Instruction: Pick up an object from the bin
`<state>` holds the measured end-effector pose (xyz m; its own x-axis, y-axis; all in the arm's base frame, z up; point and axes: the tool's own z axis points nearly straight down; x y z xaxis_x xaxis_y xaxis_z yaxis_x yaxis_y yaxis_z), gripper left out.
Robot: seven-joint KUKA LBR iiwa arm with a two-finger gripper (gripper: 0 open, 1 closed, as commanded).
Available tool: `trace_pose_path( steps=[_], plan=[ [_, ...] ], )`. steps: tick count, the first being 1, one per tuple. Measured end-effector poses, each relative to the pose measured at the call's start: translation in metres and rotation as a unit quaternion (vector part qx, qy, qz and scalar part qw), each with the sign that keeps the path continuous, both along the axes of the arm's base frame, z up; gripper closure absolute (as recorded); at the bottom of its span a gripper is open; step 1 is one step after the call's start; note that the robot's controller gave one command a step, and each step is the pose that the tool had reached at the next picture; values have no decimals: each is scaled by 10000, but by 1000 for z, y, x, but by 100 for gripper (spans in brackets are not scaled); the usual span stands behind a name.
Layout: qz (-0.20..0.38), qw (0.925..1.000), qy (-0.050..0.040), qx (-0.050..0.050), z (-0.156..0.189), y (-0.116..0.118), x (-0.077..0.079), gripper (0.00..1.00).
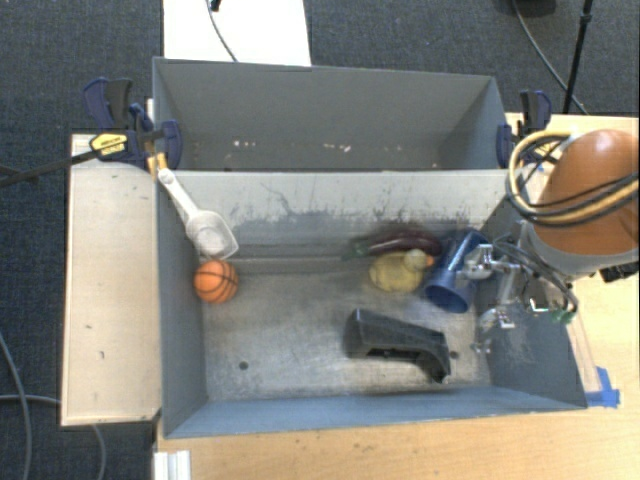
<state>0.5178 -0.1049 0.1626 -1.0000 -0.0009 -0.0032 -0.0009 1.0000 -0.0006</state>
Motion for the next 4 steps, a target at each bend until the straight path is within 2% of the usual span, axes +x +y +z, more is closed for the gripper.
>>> trace_pose_path(
  steps=[1, 2, 3, 4],
  plan=[
    [8, 10000, 0, 0, 0, 0, 0, 0],
    [-358, 9993, -45, -2, -28, 5, -3, 0],
    [-852, 9964, 23, 3, -73, 15, -13, 0],
    [-895, 9959, 148, 8, -72, 14, -18, 100]
  ],
)
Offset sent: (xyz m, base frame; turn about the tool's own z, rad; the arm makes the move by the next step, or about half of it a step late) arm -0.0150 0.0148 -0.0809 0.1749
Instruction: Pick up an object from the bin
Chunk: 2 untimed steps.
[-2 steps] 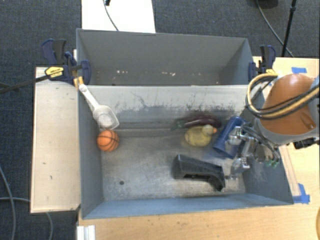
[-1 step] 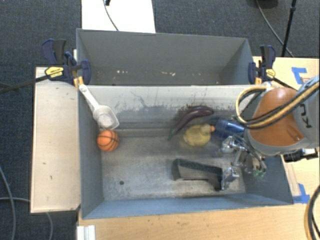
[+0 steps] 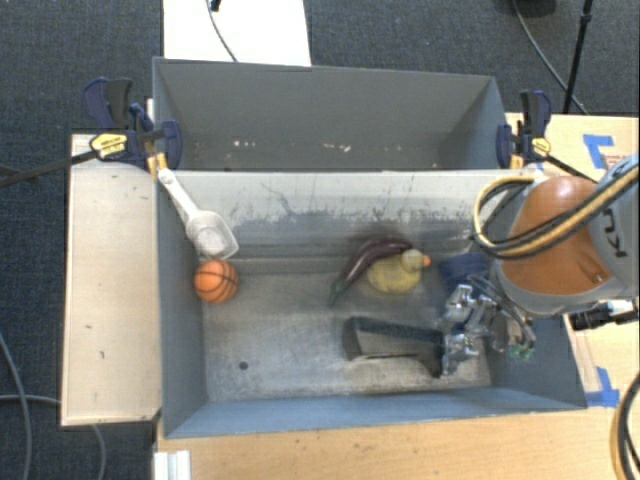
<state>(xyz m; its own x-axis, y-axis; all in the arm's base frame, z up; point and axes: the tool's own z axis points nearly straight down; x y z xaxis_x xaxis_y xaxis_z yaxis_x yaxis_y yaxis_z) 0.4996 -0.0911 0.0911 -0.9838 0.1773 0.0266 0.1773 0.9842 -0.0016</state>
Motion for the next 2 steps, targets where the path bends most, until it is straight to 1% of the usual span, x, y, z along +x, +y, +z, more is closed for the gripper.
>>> trace_pose_path(
  steps=[1, 2],
  plan=[
    [5, 10000, 0, 0, 0, 0, 0, 100],
    [396, 9992, -60, -22, -1, 4, -2, 100]
  ],
)
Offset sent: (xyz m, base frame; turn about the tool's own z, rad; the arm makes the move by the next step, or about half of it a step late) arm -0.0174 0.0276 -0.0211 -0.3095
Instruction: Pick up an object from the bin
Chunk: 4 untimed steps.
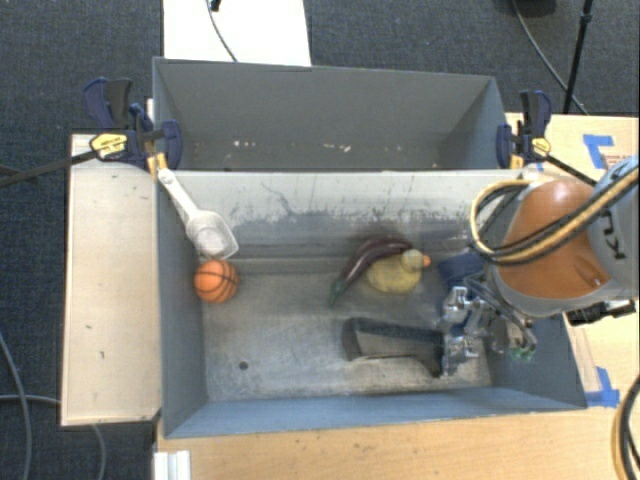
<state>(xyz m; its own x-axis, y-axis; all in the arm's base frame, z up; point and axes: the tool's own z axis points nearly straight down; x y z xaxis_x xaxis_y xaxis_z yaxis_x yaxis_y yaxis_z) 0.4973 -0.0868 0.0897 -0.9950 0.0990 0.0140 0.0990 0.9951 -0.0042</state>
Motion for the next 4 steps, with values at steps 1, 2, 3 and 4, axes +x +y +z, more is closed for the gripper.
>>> trace_pose_path(
  steps=[1, 2, 3, 4],
  plan=[
    [287, 9996, -52, -23, 0, 2, -1, 100],
    [1305, 9914, -67, 20, 36, -4, -3, 100],
    [994, 9950, -121, 9, 51, 23, -9, 100],
    [867, 9962, -78, 21, 41, 36, -12, 100]
  ],
)
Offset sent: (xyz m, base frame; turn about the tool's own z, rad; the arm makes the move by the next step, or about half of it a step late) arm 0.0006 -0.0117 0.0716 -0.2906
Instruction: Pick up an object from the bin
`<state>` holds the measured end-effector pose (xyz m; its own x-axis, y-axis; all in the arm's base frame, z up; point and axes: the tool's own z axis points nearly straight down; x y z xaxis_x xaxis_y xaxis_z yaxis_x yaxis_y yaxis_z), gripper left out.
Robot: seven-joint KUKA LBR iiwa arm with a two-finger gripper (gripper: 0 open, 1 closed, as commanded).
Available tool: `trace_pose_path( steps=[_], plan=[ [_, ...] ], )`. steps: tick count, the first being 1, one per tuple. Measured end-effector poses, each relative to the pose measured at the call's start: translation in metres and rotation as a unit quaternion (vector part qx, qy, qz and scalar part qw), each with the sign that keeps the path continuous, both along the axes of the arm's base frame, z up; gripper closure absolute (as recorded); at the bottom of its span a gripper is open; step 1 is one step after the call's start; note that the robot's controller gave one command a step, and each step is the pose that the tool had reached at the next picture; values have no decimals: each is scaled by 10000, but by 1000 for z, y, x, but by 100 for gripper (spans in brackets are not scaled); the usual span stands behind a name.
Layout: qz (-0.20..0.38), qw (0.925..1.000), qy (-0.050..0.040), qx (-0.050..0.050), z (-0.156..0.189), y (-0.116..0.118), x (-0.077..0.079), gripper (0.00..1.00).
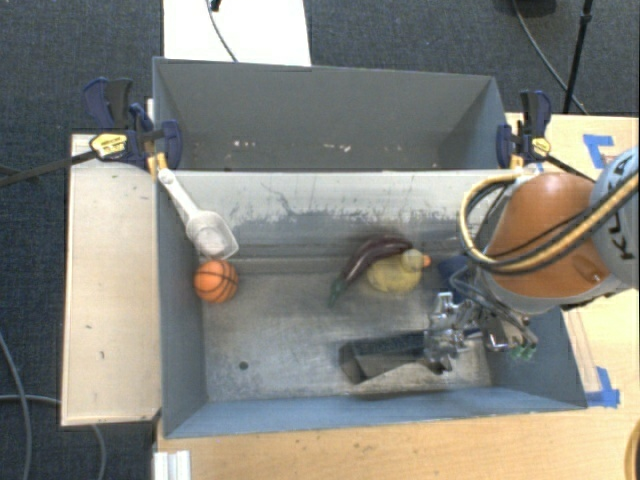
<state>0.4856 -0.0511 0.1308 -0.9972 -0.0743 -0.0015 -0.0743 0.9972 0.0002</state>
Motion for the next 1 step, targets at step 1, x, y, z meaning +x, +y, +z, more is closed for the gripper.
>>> trace_pose_path(
  steps=[1],
  plan=[
    [471, 9989, 13, 2, 40, -7, -3, 100]
  ],
)
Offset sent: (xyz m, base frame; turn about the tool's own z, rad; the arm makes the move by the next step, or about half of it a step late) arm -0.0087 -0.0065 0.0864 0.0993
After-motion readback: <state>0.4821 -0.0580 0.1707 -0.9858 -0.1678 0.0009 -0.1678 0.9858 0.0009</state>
